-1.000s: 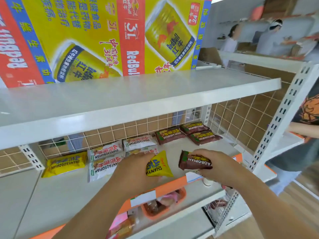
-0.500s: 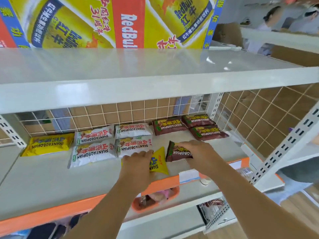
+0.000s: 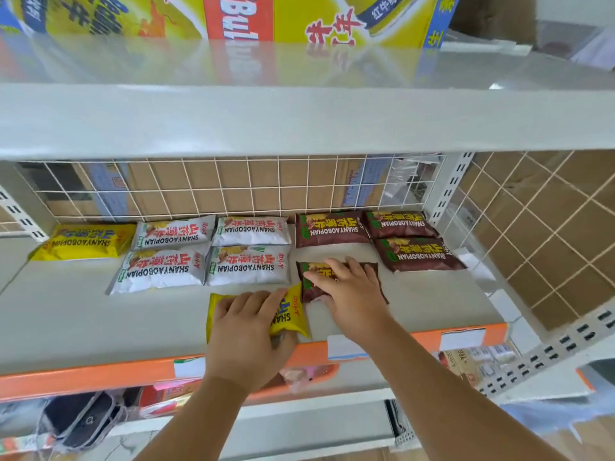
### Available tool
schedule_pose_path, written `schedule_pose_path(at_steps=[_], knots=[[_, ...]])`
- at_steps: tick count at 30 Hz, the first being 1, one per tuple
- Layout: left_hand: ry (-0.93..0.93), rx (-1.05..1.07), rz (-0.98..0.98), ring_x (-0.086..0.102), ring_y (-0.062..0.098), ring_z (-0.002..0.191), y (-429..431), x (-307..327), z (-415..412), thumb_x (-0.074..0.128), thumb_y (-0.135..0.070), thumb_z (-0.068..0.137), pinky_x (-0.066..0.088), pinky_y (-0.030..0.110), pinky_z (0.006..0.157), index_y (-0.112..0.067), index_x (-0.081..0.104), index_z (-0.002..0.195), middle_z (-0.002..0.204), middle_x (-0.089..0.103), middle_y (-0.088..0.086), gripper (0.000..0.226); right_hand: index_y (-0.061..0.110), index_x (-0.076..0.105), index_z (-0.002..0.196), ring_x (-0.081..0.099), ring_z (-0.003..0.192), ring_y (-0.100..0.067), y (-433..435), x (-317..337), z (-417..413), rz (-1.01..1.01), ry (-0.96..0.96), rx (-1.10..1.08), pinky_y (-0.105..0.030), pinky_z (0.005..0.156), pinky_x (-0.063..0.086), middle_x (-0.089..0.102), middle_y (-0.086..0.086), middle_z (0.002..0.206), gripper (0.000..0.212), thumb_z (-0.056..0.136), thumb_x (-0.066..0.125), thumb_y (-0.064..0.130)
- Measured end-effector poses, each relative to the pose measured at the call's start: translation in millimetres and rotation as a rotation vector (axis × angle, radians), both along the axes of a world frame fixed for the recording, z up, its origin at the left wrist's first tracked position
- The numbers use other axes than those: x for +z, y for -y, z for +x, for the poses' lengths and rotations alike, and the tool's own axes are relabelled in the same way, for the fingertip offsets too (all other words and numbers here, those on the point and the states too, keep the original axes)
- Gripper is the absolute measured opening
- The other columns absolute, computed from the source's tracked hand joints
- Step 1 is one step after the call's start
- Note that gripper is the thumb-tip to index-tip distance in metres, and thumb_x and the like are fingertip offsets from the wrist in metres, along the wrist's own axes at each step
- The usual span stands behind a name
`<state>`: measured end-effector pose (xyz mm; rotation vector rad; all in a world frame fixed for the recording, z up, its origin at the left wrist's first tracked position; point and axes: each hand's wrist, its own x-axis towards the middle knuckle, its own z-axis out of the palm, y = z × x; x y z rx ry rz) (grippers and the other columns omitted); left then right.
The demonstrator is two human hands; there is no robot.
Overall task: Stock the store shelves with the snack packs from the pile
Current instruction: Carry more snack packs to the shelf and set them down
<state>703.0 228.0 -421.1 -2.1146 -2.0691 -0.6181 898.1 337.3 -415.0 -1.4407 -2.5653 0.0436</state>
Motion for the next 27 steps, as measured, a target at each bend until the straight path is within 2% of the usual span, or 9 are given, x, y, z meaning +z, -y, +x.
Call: schedule_pose_path(at_steps=[10,23,27], knots=[[0.042,-0.012,0.026,0.061,0.023,0.1,-0.9,-0.5,-1.2,0.065,-0.051,0.069,0.043,0.045,0.092,-0.028,0.063,0.131,0.11,0.066,-0.009,0.067,0.049,0.053,0.135,0.041,0.136,-0.038,-28.4,2.3,1.2,0.039,-0.033,0.016,-0.06,0.111,0.029,0.048,0.004,0.151,0.052,0.091,0.068,0.026],[0.034,-0.003,0.0,0.061,0.022,0.103,-1.3,-1.9,-1.7,0.064,-0.055,0.072,0.042,0.045,0.094,-0.029,0.061,0.133,0.111,0.066,-0.011,0.066,0.051,0.047,0.14,0.04,0.136,-0.035,-43.9,-1.9,5.2,0.069,0.024,0.04,-0.058,0.111,0.029,0.045,0.004,0.152,0.056,0.092,0.064,0.028],[0.025,0.004,-0.012,0.061,0.022,0.103,-1.3,-1.7,-1.3,0.063,-0.056,0.073,0.042,0.045,0.095,-0.029,0.061,0.133,0.112,0.066,-0.01,0.066,0.052,0.041,0.144,0.033,0.143,-0.036,-44.7,-0.2,5.6,0.037,0.058,0.045,-0.058,0.115,0.023,0.04,0.004,0.156,0.057,0.095,0.061,0.031]])
